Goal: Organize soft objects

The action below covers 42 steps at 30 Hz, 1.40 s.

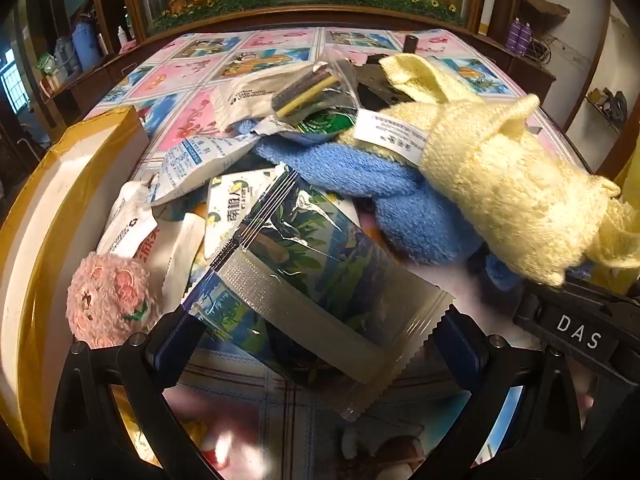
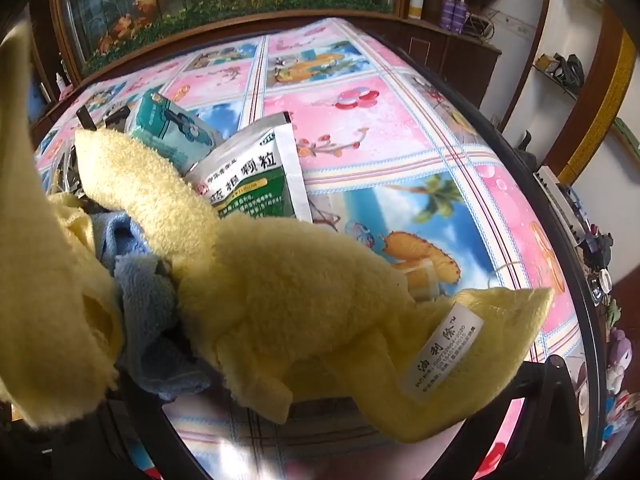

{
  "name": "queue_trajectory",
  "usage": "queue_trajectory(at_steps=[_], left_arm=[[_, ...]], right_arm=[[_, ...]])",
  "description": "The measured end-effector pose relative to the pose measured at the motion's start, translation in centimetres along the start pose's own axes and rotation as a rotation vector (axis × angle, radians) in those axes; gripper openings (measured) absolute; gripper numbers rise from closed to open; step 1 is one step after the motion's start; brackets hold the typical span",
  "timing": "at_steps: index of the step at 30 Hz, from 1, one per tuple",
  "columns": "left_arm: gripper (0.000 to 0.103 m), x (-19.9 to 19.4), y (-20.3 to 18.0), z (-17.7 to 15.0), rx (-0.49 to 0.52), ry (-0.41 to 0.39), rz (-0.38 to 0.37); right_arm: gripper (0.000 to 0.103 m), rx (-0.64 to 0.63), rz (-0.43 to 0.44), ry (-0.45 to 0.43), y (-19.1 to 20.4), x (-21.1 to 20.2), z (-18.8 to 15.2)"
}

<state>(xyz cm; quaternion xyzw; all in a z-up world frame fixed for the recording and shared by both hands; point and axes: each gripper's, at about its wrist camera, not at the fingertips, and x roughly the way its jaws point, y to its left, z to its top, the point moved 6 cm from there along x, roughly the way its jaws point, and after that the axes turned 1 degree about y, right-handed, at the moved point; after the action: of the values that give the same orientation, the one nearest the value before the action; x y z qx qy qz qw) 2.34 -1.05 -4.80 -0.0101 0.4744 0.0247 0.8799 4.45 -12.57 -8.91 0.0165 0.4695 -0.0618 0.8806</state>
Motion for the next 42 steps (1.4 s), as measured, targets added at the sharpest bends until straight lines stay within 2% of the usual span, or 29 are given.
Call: queue_trajectory(at_steps=[4, 7, 8, 9, 12, 15, 17, 19, 20, 21, 22, 23, 25, 28, 31, 35, 38, 42], left_arm=[[0.103, -0.6, -1.1, -0.8, 0.054, 0.046, -0.02], [0.098, -1.9, -3.0, -2.2, 0.139, 0.083, -0.116], [0.091, -3.0, -3.5, -2.7, 0.133, 0.082, -0.187], [0.091, -4.2, -3.6, -3.0, 0.125, 0.079, -0.248], [0.091, -8.6, -2.8, -2.9, 0.119, 0.006, -0.366], [0.091, -13.0, 0.5, -1.8, 0.087, -0.115, -0.4], [0.091, -15.4, 3.6, -0.9, 0.058, -0.2, -0.396], [0.091, -17.3, 7.3, -0.4, 0.03, -0.284, -0.355], [0.091, -17.6, 8.5, -0.1, 0.015, -0.304, -0.33], [0.091, -17.8, 10.4, -0.2, -0.007, -0.322, -0.302], [0.091, -17.6, 11.8, -0.3, -0.022, -0.322, -0.283], [0.091, -17.2, 13.1, -0.7, -0.038, -0.308, -0.264], [0.091, -15.9, 15.0, -1.8, -0.054, -0.258, -0.23], [0.091, -13.5, 15.2, -3.6, -0.025, -0.179, -0.194], [0.091, -12.2, 13.6, -5.5, 0.041, -0.13, -0.195], [0.091, -11.0, 10.8, -6.3, 0.13, -0.109, -0.216], [0.091, -9.3, 10.3, -6.6, 0.132, -0.063, -0.173], [0.091, -8.6, 10.1, -6.6, 0.185, -0.093, -0.089]], right_arm=[[0.103, -0.062, 0.032, 0.012, 0.0, -0.4, -0.8], [0.103, -0.095, 0.046, 0.026, -0.6, -0.8, -1.4], [0.102, -0.086, 0.035, 0.02, -1.1, -1.3, -1.5], [0.102, -0.075, 0.033, 0.004, -1.6, -1.7, -1.7], [0.102, -0.032, 0.052, -0.072, -3.2, -4.0, -2.4], [0.102, -0.045, 0.045, -0.192, -3.9, -7.8, -1.9], [0.102, -0.07, 0.03, -0.306, -3.7, -10.7, -1.3], [0.103, -0.084, 0.018, -0.439, -3.2, -13.3, -0.9], [0.103, -0.09, 0.035, -0.502, -3.0, -14.2, -1.0], [0.103, -0.101, 0.075, -0.527, -2.5, -14.4, -1.0], [0.103, -0.108, 0.096, -0.494, -2.1, -13.8, -0.8], [0.103, -0.111, 0.121, -0.419, -1.5, -12.6, -0.6], [0.102, -0.093, 0.228, -0.308, -0.2, -10.4, -0.9], [0.102, -0.101, 0.316, -0.239, 2.0, -8.4, -1.7], [0.102, -0.138, 0.356, -0.218, 3.9, -7.5, -2.3], [0.102, -0.159, 0.388, -0.212, 4.6, -7.8, -3.7], [0.102, -0.145, 0.403, -0.21, 4.2, -7.7, -4.1], [0.102, -0.125, 0.428, -0.198, 4.0, -7.3, -4.2]])
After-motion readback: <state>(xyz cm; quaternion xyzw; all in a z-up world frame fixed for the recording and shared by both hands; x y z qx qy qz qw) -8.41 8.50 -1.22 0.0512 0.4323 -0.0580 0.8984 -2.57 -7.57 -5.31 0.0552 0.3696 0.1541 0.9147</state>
